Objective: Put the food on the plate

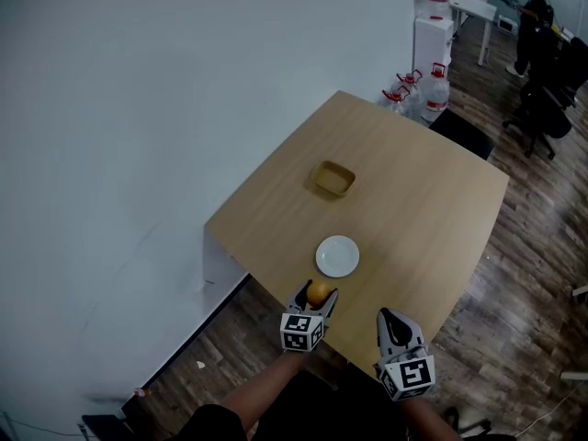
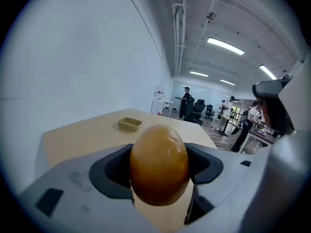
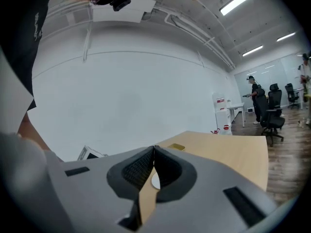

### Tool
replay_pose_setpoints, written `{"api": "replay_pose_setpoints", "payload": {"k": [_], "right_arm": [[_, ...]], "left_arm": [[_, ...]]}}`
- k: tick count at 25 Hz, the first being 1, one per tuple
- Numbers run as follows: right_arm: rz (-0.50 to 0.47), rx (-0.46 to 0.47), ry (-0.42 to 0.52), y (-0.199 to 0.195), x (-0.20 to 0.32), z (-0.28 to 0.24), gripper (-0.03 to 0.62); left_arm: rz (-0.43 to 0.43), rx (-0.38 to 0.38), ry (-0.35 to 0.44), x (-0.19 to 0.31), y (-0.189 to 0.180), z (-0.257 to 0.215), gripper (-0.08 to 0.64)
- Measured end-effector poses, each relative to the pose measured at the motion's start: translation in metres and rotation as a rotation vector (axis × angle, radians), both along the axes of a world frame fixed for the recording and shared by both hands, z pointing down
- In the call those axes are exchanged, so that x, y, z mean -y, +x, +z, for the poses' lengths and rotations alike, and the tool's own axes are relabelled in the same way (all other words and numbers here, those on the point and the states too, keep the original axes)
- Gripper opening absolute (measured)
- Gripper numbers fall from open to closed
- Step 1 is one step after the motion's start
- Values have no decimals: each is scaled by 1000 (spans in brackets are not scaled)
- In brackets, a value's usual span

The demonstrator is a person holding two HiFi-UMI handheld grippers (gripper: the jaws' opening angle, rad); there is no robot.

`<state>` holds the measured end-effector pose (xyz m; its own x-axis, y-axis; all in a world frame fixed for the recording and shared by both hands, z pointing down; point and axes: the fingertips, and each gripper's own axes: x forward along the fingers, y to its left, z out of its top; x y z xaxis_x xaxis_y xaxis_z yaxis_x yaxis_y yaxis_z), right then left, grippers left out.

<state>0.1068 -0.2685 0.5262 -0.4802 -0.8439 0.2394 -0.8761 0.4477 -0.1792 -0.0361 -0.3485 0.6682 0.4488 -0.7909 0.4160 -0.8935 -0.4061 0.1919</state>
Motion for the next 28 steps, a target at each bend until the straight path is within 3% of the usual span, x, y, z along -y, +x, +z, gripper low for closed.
{"api": "replay_pose_setpoints", "payload": {"k": [8,14,19,28], "right_arm": [[-10,-2,-48,-3,18,14,60],[12,-30,-84,4,20,37,60],[16,-18,-135,9,12,51,60],[20,-8,-179,9,17,68,60]], "left_arm": [[53,70,-51,48,12,46,310],[234,190,-174,61,33,103,310],[259,311,-261,78,19,140,310],[242,284,-288,112,30,154,310]]}}
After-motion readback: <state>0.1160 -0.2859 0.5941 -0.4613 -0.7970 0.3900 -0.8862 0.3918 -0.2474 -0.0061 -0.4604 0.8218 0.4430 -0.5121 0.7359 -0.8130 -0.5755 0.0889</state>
